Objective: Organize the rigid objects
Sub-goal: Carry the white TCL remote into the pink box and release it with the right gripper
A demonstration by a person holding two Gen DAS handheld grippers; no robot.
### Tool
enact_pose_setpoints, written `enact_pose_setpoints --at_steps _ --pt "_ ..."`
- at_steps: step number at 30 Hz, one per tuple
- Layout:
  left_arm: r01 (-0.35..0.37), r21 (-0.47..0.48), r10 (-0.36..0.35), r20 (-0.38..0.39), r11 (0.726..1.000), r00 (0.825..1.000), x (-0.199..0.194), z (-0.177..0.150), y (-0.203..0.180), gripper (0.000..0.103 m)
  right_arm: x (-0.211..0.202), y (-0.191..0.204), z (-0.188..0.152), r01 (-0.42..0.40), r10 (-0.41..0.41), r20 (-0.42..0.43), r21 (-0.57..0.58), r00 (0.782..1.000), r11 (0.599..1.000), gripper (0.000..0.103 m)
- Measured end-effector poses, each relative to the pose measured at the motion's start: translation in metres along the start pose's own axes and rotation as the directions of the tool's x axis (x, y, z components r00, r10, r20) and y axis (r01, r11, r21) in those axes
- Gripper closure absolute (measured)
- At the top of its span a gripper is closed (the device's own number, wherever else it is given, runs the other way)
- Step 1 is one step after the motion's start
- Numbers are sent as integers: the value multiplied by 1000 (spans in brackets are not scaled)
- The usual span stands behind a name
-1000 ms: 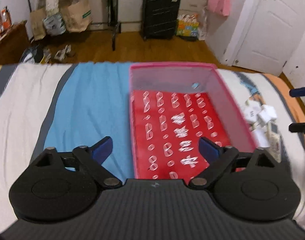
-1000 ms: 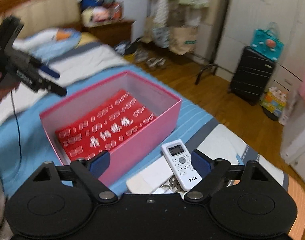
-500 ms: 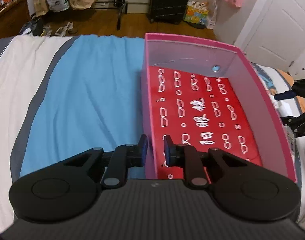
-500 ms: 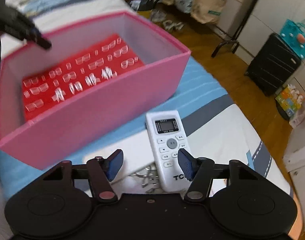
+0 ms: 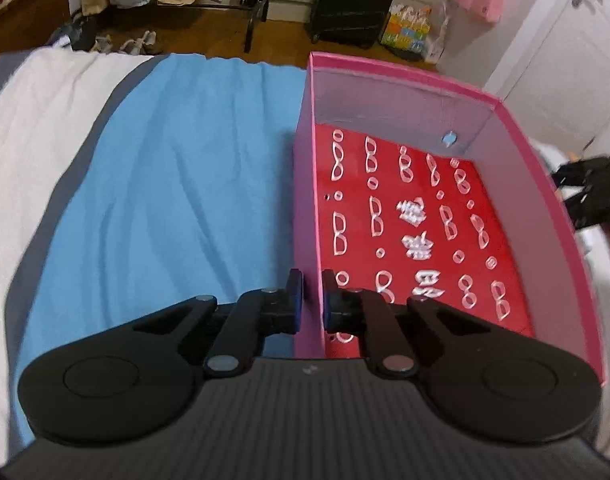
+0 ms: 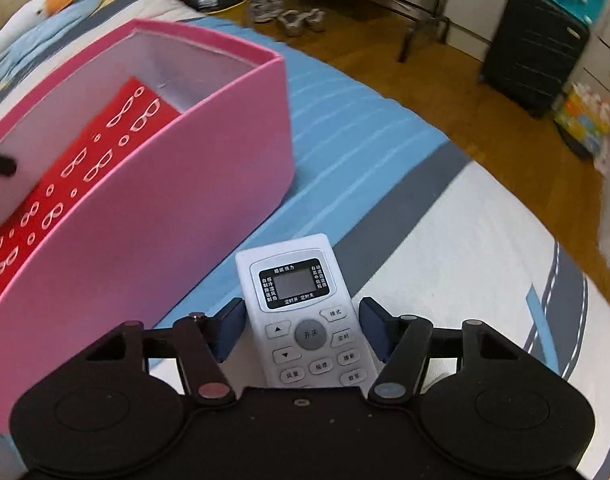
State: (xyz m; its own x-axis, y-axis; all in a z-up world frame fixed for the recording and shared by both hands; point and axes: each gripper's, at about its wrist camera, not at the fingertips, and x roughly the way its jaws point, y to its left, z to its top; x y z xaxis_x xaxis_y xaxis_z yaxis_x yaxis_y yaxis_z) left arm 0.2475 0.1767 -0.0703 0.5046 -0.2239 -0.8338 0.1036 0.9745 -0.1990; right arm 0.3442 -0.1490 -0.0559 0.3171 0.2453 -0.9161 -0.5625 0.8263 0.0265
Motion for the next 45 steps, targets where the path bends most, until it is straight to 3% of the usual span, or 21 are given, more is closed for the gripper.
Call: enact_pose_setpoints --at_steps 4,8,11,14,18,26,31,34,37,40,45 --pt "-17 -34 16 -26 999 1000 7 -1 0 95 -8 -3 -7 -2 -5 51 129 999 992 37" --pt "-18 -48 17 -21 999 1000 6 -2 1 95 -2 -4 -7 20 -21 5 112 1000 993 37" --pt "-24 -45 24 -8 999 1000 1 -2 -2 95 2 -11 -8 9 -7 -19 126 1000 992 30" --pt "-13 -49 13 10 999 1000 -7 -1 -1 95 1 -19 -10 -24 25 -2 187 1000 982 40" --pt "0 -77 3 37 997 999 -13 -2 4 97 -1 -21 -12 21 -26 20 243 999 970 40" --pt "-6 -96 10 37 995 999 -14 0 3 97 -46 -4 -20 25 -80 182 287 980 957 40" --pt "-3 -106 7 40 994 999 -14 -2 4 97 -96 18 -10 7 -89 307 257 948 966 40" --pt "3 -114 2 38 994 999 -14 -2 5 96 -121 32 6 -70 -30 353 266 935 961 40" --pt "16 -123 -11 41 992 999 -14 -3 7 96 -119 48 24 -184 84 334 280 939 942 40" --pt "22 -129 -17 42 991 999 -14 -3 9 96 -95 64 46 -317 232 274 327 933 890 40" --pt "26 -115 -20 58 993 998 -14 -5 9 96 -28 87 66 -356 341 120 464 932 811 40"
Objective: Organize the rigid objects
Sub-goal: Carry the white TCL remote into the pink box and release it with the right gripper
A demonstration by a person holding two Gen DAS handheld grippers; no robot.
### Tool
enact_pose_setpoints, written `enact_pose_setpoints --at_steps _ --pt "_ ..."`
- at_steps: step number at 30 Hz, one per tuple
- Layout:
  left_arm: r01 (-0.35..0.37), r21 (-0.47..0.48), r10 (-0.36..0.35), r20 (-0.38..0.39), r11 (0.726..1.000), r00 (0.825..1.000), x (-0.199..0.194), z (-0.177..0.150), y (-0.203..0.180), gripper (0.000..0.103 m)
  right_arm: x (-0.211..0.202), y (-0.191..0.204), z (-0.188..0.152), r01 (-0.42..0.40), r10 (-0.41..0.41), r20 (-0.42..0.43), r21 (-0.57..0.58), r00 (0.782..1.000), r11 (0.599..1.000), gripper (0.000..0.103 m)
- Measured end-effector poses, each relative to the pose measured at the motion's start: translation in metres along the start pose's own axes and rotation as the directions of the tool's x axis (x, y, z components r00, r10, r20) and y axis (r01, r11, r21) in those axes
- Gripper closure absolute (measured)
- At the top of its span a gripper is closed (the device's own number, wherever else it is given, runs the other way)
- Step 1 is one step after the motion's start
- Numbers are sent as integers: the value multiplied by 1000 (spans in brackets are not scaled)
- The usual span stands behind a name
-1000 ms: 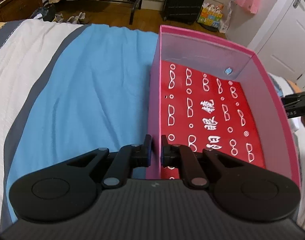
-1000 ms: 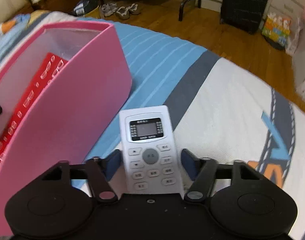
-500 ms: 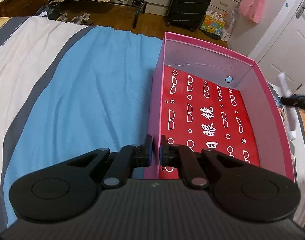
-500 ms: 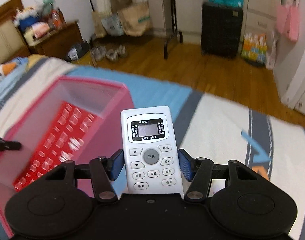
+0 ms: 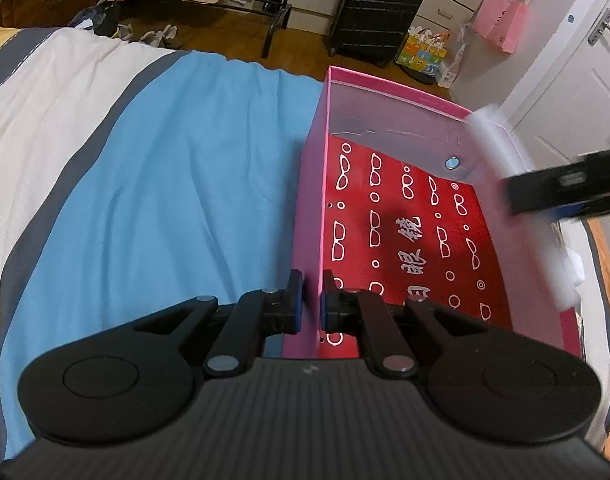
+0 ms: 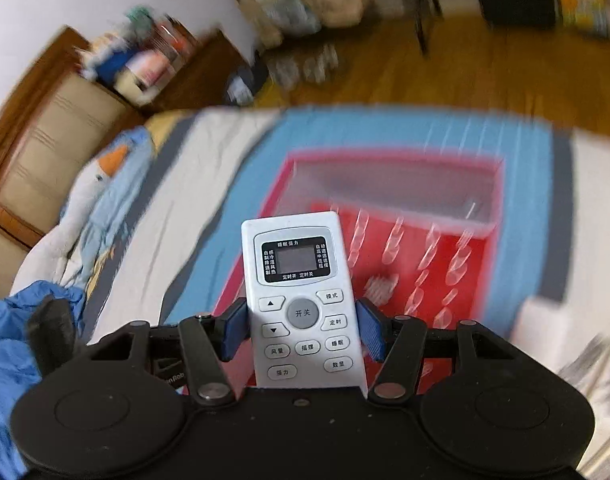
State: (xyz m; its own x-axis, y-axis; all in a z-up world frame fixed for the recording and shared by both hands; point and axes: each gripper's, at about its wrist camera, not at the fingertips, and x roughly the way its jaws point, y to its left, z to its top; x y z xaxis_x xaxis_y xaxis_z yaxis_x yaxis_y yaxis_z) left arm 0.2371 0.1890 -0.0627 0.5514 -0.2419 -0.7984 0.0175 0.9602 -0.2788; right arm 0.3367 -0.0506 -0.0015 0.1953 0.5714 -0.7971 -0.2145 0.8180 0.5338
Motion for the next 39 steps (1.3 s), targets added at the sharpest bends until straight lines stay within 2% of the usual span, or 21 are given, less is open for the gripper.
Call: enact_pose_setpoints --at_steps 4,9,15,17,21,23,25,27,31,33,36,39 --pt "6 0 -6 2 1000 1000 0 0 0 95 52 -17 6 40 -29 -84 128 996 991 40" --pt "14 -5 -14 3 1000 1000 -1 -1 2 95 93 -23 9 53 -34 -85 240 996 969 40" --pt "25 -1 -25 7 1000 1000 0 -2 4 95 110 -27 4 54 -29 -69 395 997 917 41" --pt "28 1 -28 8 1000 1000 1 -2 4 95 113 -30 1 31 -7 -56 438 998 898 42" --pt "28 2 -28 7 1000 1000 1 -2 4 94 119 -33 2 2 31 -72 423 997 906 42" --pt "28 -2 -28 5 1000 1000 1 -1 3 94 111 -32 2 2 29 -69 408 997 913 40" --pt "21 -1 -21 7 1000 1000 2 -1 2 94 96 -28 1 31 -10 -62 360 998 932 34" --pt "16 3 -16 7 1000 1000 2 -1 1 95 73 -26 -3 34 -20 -49 306 999 951 34" --pt "5 -4 -5 6 1000 1000 3 -1 1 95 8 -24 -22 -24 20 23 206 1000 978 34" --pt "-4 -1 4 8 1000 1000 3 -1 0 95 -27 -27 -34 -21 7 83 178 997 984 34" --pt "4 -18 -4 15 1000 1000 2 -1 1 95 -76 -37 -51 -34 10 128 188 992 982 33" --pt "7 -19 -6 13 1000 1000 3 -1 3 95 -105 -36 -60 -12 -11 168 136 986 991 33"
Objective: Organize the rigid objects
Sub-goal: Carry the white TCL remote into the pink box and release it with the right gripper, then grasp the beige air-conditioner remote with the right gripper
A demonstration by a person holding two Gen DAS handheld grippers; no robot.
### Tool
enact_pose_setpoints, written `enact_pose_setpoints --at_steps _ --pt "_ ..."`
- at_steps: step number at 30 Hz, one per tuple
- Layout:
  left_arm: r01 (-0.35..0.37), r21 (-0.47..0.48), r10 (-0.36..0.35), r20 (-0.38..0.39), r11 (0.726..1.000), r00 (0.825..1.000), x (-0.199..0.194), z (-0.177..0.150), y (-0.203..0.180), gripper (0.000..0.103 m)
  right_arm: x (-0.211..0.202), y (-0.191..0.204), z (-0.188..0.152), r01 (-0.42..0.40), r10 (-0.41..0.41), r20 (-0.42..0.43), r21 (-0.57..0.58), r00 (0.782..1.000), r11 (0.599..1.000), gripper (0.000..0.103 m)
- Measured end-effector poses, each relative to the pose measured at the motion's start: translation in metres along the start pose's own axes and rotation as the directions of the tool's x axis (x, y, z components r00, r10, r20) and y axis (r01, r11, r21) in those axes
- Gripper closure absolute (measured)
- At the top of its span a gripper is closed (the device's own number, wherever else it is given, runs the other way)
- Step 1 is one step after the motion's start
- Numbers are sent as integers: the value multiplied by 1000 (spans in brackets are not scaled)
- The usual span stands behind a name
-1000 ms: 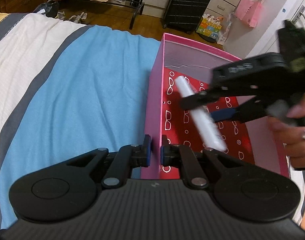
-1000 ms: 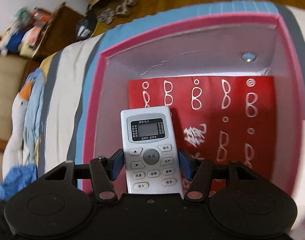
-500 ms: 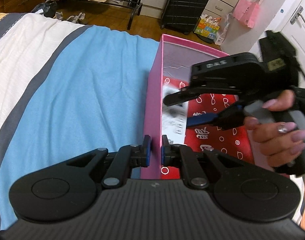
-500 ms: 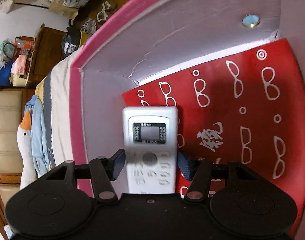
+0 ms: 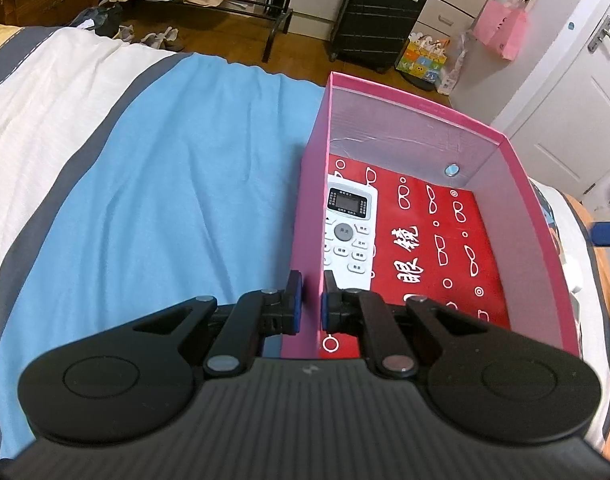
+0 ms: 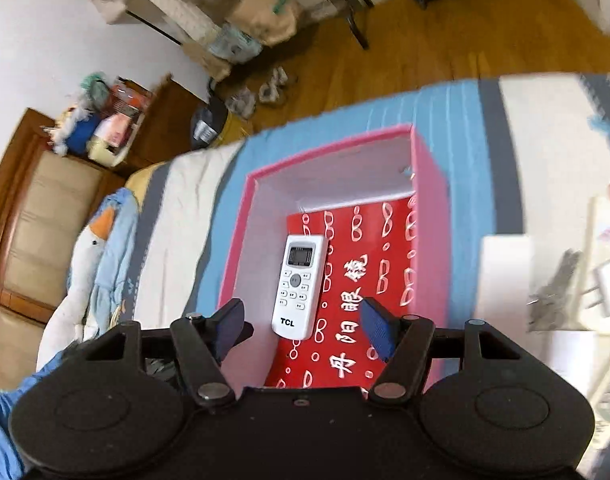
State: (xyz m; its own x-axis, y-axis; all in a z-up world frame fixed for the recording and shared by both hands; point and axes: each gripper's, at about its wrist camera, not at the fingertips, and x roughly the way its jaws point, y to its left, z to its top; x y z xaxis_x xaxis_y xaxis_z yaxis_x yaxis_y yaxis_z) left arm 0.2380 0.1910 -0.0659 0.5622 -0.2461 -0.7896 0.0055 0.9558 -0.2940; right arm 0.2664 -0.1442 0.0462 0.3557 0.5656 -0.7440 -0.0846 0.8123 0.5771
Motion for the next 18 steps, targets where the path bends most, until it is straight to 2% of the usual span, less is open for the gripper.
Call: enact_pose_setpoints --at_steps 4,6,9,14,18 --pt "-5 -9 5 -9 1000 1000 1 2 1 95 -24 -9 -9 138 -134 60 -64 989 988 33" --pt "-9 -9 9 -13 1000 1000 1 2 0 95 -32 -30 -17 248 -243 84 -56 966 967 33" --pt "-14 -9 14 -13 1000 1000 1 2 -2 95 -39 -73 -28 365 -368 62 51 928 929 33" --pt "-18 -43 18 -11 999 1000 1 3 0 95 -35 -143 -47 419 -428 -25 253 904 872 34" --pt "-24 -39 23 -12 999 1000 1 5 -2 95 -20 -164 -53 456 -458 -66 291 886 841 34"
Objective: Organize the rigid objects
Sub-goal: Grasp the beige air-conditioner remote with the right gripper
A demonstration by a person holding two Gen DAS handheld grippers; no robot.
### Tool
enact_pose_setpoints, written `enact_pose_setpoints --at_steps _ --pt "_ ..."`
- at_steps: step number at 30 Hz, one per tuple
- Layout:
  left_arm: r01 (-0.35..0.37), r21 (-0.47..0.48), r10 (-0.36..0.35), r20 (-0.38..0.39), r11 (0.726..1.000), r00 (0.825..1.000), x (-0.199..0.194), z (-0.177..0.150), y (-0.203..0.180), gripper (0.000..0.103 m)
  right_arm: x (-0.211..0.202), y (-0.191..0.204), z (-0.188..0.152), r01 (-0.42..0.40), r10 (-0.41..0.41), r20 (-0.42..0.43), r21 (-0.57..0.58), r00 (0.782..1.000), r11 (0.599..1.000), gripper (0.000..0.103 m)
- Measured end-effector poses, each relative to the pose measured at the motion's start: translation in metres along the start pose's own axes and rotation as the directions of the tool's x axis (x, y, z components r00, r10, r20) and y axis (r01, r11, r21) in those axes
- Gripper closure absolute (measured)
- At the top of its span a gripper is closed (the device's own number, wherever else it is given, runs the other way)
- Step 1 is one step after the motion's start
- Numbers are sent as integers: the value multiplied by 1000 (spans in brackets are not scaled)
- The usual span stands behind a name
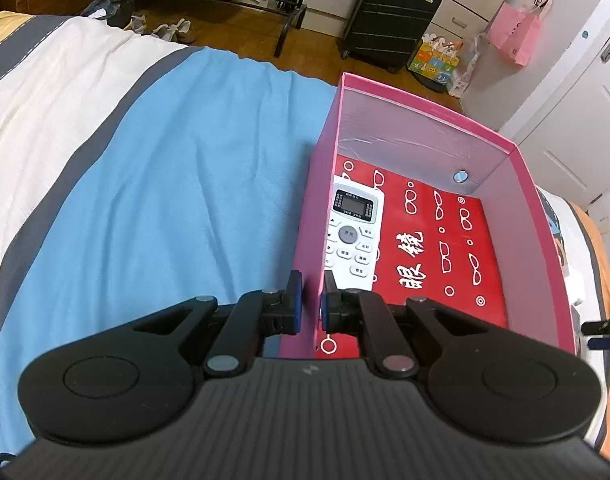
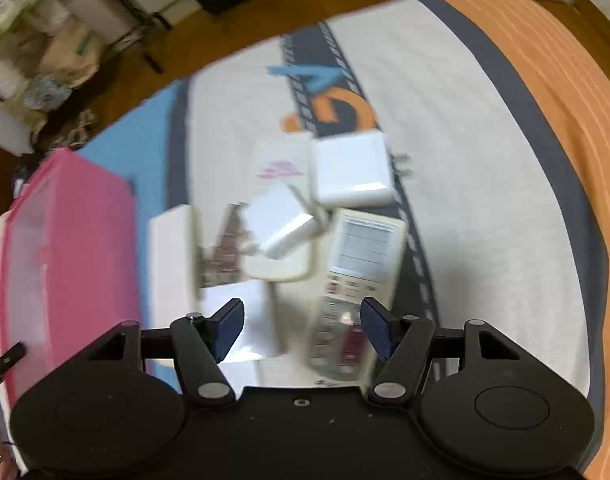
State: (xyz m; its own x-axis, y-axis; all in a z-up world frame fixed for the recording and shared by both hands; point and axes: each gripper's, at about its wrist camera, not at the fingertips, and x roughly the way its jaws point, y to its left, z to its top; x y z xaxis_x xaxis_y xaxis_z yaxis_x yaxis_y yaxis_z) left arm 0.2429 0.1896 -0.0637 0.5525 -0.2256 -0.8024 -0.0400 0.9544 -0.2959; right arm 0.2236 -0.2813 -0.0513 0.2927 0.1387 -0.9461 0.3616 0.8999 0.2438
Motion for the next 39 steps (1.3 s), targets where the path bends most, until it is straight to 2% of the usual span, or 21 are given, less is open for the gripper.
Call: enact_pose_setpoints --at_steps 4,8,12,16,17,19,20,24,25,31,39 --pt "-3 3 3 8 1000 1000 0 0 -1 95 21 2 -2 67 -67 -23 -22 997 998 32" --pt "-11 1 11 17 1000 1000 -1 -1 -2 95 41 3 -3 110 -110 -4 -51 994 993 31" --pt "-15 0 15 20 1000 1000 -2 -2 -3 96 40 11 -2 129 -126 28 -142 992 982 29" --pt "-16 2 16 20 1000 1000 -2 -2 -3 96 29 1 -3 104 -97 50 -177 994 979 39" --pt "-16 1 16 20 1000 1000 -2 -2 -3 96 26 2 -4 108 -98 57 -212 994 971 40" --pt "-16 -9 16 18 1000 1000 -3 -2 -2 96 24 12 -14 189 -159 111 -364 981 912 40" --pt "-16 -11 17 18 1000 1000 -3 -2 -2 96 25 15 -17 204 -168 124 -400 978 893 40" --pt "-17 -11 17 17 1000 1000 -3 -1 -2 96 31 0 -7 132 -109 95 -289 990 948 39" --pt "-17 -11 17 17 1000 1000 -3 -1 -3 96 30 0 -7 134 -107 107 -290 989 948 42" --pt "-22 -34 22 0 999 1000 -1 1 -1 96 16 5 -21 141 -87 191 -292 978 946 43" --pt "-48 1 48 16 999 999 -4 -1 -9 97 -24 20 -32 131 -24 301 -341 953 931 44"
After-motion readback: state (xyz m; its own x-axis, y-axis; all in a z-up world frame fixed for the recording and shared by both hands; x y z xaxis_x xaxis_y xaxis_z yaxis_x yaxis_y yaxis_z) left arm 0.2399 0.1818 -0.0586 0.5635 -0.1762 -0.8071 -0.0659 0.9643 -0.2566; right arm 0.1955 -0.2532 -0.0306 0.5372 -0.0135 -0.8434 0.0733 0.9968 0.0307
